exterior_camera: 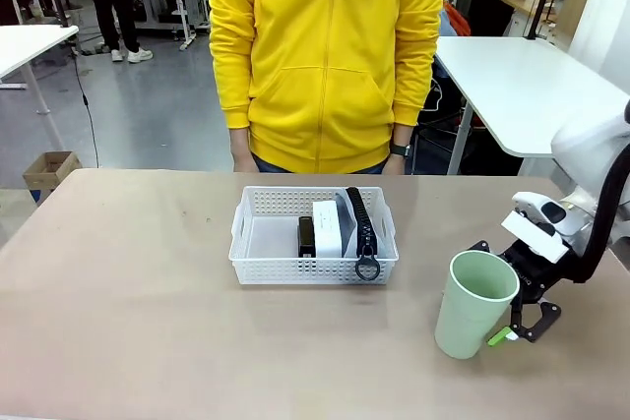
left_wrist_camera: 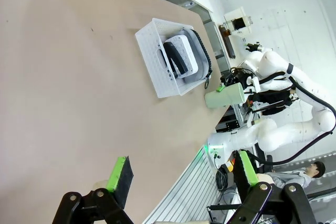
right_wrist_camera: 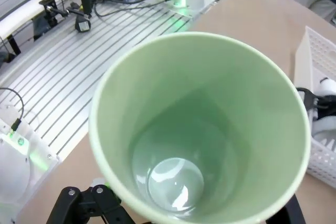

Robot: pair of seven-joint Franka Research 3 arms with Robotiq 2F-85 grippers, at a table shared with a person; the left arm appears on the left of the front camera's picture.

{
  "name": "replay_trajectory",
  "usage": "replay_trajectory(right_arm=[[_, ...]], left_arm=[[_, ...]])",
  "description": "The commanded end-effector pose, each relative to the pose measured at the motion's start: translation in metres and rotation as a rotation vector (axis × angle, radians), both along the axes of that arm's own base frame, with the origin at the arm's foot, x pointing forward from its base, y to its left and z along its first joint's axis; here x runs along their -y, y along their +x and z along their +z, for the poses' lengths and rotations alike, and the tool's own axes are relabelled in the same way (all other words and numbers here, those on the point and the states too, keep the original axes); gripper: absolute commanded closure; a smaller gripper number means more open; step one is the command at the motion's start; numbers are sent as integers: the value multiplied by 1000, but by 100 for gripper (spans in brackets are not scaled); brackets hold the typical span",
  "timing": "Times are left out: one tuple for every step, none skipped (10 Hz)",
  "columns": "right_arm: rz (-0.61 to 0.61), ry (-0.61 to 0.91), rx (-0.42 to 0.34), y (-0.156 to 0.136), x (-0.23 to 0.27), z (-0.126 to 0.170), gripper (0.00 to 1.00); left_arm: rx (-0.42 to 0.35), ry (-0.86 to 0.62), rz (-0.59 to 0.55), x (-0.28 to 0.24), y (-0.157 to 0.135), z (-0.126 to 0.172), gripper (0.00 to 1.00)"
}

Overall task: Efficiently arrange items inside the basket to fit them all.
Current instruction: Pick up the Reusable plastic cup and place it inside the Organizing basket.

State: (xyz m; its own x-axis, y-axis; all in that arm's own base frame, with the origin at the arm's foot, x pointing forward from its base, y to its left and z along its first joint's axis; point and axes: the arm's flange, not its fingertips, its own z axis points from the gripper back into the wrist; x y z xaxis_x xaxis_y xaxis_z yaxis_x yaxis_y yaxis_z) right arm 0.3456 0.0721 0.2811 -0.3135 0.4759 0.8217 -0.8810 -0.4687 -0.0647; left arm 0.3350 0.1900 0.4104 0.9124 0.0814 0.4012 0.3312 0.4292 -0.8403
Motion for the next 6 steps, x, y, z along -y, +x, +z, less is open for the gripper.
replay_trajectory(right_arm=[[37, 55, -7, -12, 11, -38, 0], [9, 74, -19, -10, 13, -38, 0], [-14, 106, -33, -10, 15, -37, 0], [-30, 153, -49, -9, 16, -36, 0], [-49, 183, -62, -8, 17, -35, 0], [-77, 222, -88, -5, 19, -36, 0]], left_arm=[[0, -15, 20, 3, 0, 2, 0], [0, -15, 20, 3, 0, 2, 0], [0, -15, 20, 3, 0, 2, 0], [0, -15, 20, 3, 0, 2, 0], [0, -15, 20, 3, 0, 2, 0], [0, -15, 20, 3, 0, 2, 0]])
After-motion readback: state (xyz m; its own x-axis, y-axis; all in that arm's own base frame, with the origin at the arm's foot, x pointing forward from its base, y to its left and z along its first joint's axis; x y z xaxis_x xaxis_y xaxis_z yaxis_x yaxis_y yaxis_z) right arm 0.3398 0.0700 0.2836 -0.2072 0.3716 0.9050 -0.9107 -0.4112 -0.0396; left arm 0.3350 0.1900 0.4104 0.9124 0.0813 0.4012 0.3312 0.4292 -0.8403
